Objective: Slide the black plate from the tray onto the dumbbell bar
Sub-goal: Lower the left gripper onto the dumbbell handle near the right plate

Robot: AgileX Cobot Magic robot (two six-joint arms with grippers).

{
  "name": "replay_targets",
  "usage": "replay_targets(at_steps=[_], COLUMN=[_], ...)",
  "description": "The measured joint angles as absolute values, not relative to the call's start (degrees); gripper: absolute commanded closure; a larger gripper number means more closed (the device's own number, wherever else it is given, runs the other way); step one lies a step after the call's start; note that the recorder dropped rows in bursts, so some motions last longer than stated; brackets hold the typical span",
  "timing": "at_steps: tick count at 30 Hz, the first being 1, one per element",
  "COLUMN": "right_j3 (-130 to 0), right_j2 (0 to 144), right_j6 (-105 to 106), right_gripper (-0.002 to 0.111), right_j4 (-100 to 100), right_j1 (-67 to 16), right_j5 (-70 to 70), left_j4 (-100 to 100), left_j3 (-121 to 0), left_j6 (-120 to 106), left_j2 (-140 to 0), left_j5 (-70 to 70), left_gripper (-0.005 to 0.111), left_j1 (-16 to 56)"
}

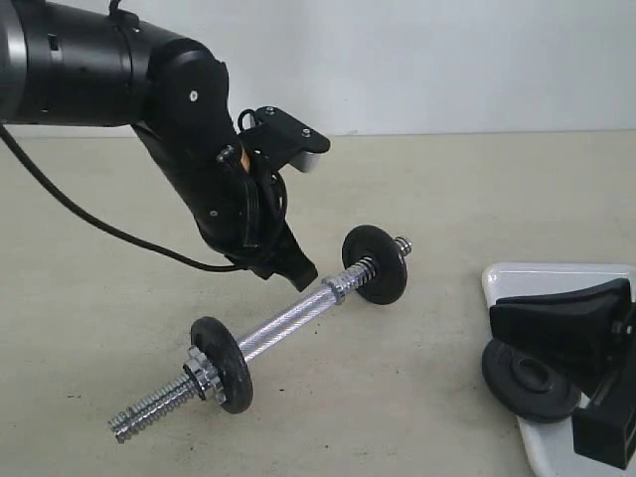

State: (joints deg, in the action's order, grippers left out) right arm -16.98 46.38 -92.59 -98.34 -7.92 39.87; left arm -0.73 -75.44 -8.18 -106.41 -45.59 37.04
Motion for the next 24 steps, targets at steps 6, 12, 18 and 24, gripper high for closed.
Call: replay_targets(at_steps=[6, 12, 18, 24], right_j3=[-17.0, -17.0, -17.0, -17.0], right_j2=[46.4, 46.4, 46.4, 46.4], right_j6=[-93.7, -95.4, -95.4, -95.5], right_gripper=[0.108, 0.108, 0.108, 0.108], right_j4=[-99.5, -99.9, -99.9, -99.9], right_j1=[-7.9, -7.9, -7.9, -7.9], right_j5=[39.9, 39.9, 40.7, 40.7], left_j4=[0.0, 0.0, 0.0, 1.5], left_j3=[-76.9, -76.9, -76.9, -76.9], left_j6=[-8.3, -10.1, -11.3, -16.0], left_j2=[-108.9, -110.9, -111.1, -111.1], left_j5=[-46.2, -45.3, -42.9, -42.8], left_gripper=[0.102, 0.102, 0.102, 0.092], left_j1=[37.0, 37.0, 37.0, 37.0])
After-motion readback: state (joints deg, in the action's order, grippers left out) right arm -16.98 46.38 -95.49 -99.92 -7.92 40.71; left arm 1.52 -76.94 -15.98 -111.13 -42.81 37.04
